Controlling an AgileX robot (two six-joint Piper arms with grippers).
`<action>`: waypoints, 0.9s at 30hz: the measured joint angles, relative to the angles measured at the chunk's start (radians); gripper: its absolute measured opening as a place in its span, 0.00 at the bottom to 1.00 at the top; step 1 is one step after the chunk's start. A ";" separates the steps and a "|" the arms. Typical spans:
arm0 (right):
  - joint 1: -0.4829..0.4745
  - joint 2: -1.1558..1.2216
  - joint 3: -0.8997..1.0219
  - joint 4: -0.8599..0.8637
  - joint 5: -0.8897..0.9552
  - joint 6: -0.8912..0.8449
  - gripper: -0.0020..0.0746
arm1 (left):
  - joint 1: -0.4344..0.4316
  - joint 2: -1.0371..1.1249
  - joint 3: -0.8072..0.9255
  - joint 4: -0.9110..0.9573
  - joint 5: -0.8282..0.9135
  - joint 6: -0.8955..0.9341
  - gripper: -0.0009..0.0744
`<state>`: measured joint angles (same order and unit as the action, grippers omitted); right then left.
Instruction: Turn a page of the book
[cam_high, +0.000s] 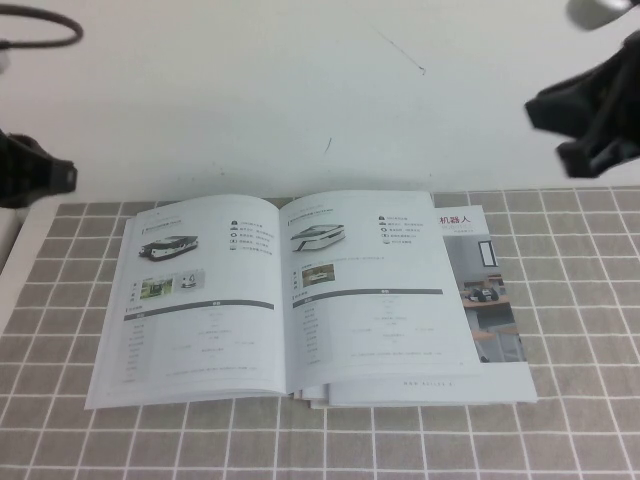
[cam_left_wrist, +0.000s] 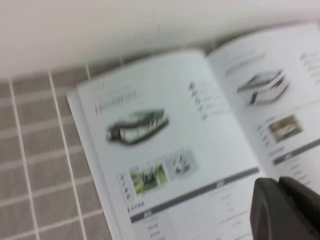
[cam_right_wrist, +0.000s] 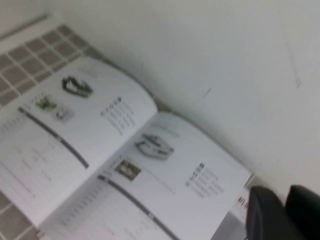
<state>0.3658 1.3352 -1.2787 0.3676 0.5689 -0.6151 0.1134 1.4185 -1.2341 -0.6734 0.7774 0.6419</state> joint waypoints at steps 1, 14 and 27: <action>0.000 -0.041 0.000 -0.002 0.000 0.000 0.14 | 0.000 -0.042 0.002 0.000 0.002 0.003 0.01; 0.000 -0.565 0.229 -0.013 -0.110 -0.050 0.14 | 0.000 -0.715 0.375 -0.003 -0.083 0.026 0.01; 0.000 -0.864 0.531 0.041 -0.285 -0.042 0.14 | 0.000 -1.232 0.546 -0.019 -0.046 0.029 0.01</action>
<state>0.3658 0.4708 -0.7481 0.4086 0.2835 -0.6570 0.1134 0.1865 -0.6880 -0.6927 0.7313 0.6712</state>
